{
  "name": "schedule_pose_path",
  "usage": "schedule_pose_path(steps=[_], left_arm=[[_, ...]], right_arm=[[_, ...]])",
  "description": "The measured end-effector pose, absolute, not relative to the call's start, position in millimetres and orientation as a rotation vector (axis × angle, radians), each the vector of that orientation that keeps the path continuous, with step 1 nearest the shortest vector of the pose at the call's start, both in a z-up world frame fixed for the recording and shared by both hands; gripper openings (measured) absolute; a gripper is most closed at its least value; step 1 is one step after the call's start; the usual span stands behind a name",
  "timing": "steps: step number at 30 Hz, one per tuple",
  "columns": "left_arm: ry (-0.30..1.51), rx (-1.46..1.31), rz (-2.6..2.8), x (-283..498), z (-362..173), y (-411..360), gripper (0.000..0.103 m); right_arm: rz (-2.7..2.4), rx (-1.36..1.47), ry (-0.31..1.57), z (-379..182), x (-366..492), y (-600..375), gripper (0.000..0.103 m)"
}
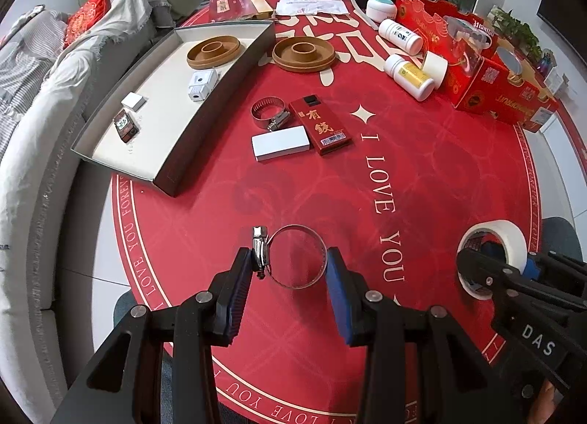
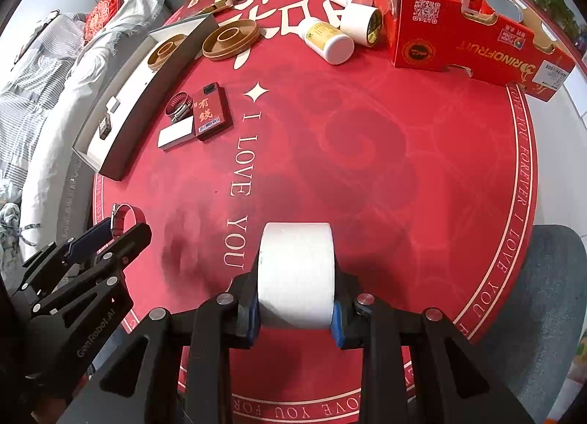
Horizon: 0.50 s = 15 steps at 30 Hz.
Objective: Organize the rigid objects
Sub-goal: 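Grasp the metal hose clamp with the left tool while the right tool holds the tape roll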
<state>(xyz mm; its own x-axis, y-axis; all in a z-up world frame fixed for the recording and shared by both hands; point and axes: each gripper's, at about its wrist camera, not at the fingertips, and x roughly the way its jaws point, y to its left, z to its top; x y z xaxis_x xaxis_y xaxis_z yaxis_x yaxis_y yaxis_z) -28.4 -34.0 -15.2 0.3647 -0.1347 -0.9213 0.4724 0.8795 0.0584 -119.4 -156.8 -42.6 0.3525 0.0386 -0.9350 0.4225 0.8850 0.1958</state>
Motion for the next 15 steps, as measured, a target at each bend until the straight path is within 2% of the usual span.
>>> schedule_pose_path(steps=[15], left_arm=[[1.121,0.26,-0.396,-28.3,-6.4,-16.0,0.044]], right_arm=[[-0.269,0.371,1.197,-33.9,-118.3,-142.4,0.03]])
